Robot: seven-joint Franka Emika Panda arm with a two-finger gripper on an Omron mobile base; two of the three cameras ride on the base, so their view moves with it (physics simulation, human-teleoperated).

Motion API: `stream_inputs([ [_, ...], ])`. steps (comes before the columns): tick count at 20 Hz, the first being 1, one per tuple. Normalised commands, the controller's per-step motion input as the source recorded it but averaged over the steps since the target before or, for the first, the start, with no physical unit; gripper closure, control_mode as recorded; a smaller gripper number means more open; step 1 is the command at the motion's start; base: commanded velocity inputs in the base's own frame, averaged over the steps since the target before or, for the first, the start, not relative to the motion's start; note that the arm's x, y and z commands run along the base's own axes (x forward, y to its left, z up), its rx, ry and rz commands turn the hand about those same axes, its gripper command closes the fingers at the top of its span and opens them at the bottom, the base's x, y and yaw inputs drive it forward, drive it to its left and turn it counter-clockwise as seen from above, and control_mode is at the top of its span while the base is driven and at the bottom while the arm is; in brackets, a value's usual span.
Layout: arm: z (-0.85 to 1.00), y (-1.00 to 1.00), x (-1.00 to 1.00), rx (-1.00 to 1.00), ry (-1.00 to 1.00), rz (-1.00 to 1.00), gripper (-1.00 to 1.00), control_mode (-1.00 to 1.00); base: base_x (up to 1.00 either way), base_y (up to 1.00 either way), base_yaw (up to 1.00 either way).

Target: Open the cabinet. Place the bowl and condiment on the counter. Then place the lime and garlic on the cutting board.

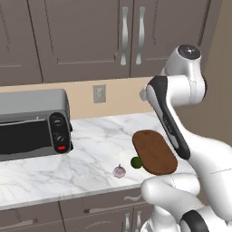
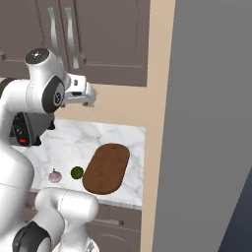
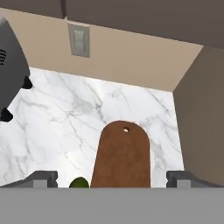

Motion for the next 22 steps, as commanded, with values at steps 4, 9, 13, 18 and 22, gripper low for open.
stream_inputs([
  [4,0.32,0.14,-0.3,0.0,-0.09,0.09,-1.0,-1.0,0.0,0.0,0.0],
  [9,0.29,0.11,-0.14,0.0,-0.29,0.11,-1.0,-1.0,0.0,0.0,0.0],
  [13,0.27,0.19,-0.03,0.0,-0.29,0.06,-1.0,-1.0,0.0,0.0,0.0],
  [18,0.35,0.2,0.0,0.01,-0.12,0.0,-1.0,-1.0,0.0,0.0,0.0],
  [22,0.34,0.2,0.0,0.05,0.0,0.0,-1.0,-1.0,0.0,0.0,0.0],
])
